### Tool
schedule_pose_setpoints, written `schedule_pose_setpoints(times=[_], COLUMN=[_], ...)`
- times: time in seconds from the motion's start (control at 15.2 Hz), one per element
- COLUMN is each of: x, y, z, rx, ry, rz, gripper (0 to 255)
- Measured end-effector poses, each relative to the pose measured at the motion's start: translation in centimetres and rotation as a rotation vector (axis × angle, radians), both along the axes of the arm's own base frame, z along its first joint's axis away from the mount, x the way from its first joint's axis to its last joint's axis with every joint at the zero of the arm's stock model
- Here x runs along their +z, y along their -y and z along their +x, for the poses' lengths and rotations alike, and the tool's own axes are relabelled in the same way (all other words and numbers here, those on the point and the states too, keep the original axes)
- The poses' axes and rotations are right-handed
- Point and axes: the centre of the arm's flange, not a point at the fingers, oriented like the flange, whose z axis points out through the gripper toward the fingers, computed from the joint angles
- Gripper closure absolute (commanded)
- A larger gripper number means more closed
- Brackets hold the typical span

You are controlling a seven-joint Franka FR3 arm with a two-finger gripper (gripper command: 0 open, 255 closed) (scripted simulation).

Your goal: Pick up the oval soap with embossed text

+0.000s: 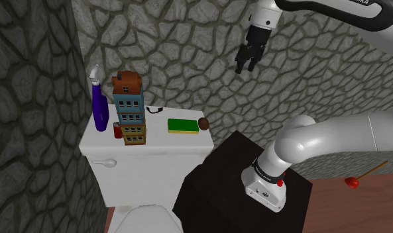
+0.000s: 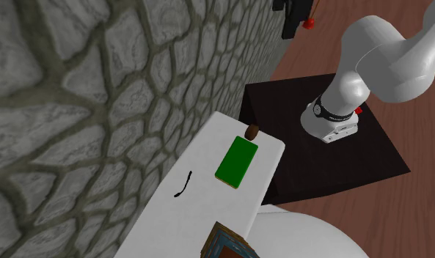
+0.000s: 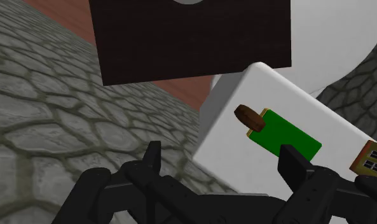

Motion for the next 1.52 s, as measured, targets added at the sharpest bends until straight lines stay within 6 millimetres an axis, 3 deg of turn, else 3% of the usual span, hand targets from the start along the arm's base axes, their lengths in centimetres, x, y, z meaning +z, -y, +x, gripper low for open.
schedule_pose_setpoints(times=[0.26,0.99,1.32,1.52], x=[-2.3,-15.0,-21.4,-23.5], y=[-1.4,-8.3,-10.9,-11.3], z=[0.3,2.7,4.4,4.6], rx=[-0.036,-0.235,-0.326,-0.344], ry=[0.000,0.005,0.008,0.009], rz=[-0.014,-0.090,-0.125,-0.131], gripper=[0,0,0,0])
